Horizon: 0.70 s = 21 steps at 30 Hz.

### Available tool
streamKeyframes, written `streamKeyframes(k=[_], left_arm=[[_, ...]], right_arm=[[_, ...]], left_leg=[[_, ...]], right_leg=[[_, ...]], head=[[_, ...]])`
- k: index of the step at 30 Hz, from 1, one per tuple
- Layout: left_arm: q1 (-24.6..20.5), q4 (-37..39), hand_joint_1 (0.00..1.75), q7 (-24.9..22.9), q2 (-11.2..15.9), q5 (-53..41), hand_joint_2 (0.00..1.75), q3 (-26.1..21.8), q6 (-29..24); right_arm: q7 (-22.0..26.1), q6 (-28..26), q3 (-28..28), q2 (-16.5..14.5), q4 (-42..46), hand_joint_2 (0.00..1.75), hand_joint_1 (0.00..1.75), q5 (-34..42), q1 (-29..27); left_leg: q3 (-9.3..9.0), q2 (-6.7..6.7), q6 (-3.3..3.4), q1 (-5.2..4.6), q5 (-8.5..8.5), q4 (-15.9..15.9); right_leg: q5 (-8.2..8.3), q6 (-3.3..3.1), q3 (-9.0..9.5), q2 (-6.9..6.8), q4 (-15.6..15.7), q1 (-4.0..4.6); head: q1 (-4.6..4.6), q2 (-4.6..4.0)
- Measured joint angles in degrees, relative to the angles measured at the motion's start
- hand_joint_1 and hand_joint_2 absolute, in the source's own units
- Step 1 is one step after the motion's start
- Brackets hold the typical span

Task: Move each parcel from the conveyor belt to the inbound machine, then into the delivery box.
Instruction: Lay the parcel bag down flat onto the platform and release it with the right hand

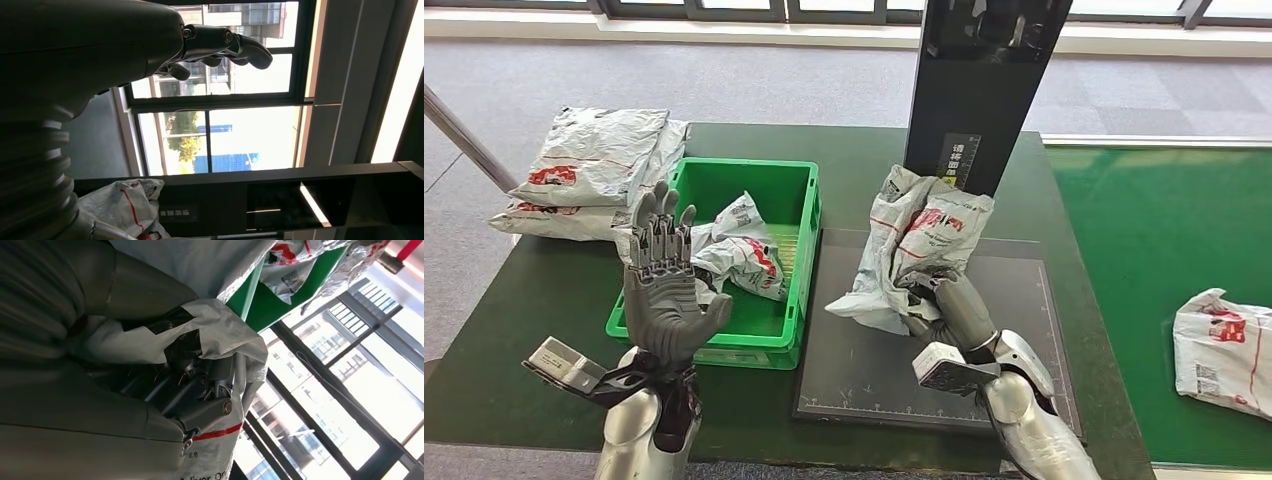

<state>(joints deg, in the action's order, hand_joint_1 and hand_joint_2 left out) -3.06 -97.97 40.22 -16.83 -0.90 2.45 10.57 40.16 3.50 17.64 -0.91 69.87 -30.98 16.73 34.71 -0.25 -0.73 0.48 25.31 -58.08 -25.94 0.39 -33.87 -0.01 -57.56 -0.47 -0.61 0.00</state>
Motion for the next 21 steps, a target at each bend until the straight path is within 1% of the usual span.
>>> streamKeyframes(k=[3,7,11,21], left_arm=[[-0.1,0.4,0.00,0.0,0.0,-0.1,1.75,0.0,0.0],[-0.1,0.8,0.00,0.0,0.0,-0.4,1.75,0.0,-0.1],[-0.2,1.3,0.00,0.0,0.0,-0.9,1.75,0.3,-0.3],[-1.0,2.8,0.00,0.0,0.0,-0.8,1.75,0.8,-0.4]], right_arm=[[0.0,-0.3,0.9,0.3,-0.4,1.75,1.75,0.0,0.0],[0.0,-0.7,1.5,0.7,-0.8,1.75,0.00,-0.1,0.0],[0.0,-2.7,1.8,0.8,-0.9,0.00,0.00,-1.7,-0.8],[0.0,-3.2,1.6,0.9,-0.8,0.00,0.00,-2.5,-1.8]], left_leg=[[0.00,0.00,0.00,0.00,0.00,0.0],[0.00,0.00,0.00,0.00,0.00,0.0],[0.00,0.00,0.00,0.00,0.00,0.0],[-0.01,0.01,0.00,0.00,0.00,0.0]], right_leg=[[0.00,0.00,0.00,0.00,0.0,0.00],[0.00,0.00,-0.01,0.01,0.0,0.00],[0.00,0.00,-0.01,0.00,0.0,0.00],[0.00,0.00,-0.03,0.02,0.0,0.00]], head=[[0.00,0.00],[0.00,0.00],[0.00,0.01],[0.00,0.00]])
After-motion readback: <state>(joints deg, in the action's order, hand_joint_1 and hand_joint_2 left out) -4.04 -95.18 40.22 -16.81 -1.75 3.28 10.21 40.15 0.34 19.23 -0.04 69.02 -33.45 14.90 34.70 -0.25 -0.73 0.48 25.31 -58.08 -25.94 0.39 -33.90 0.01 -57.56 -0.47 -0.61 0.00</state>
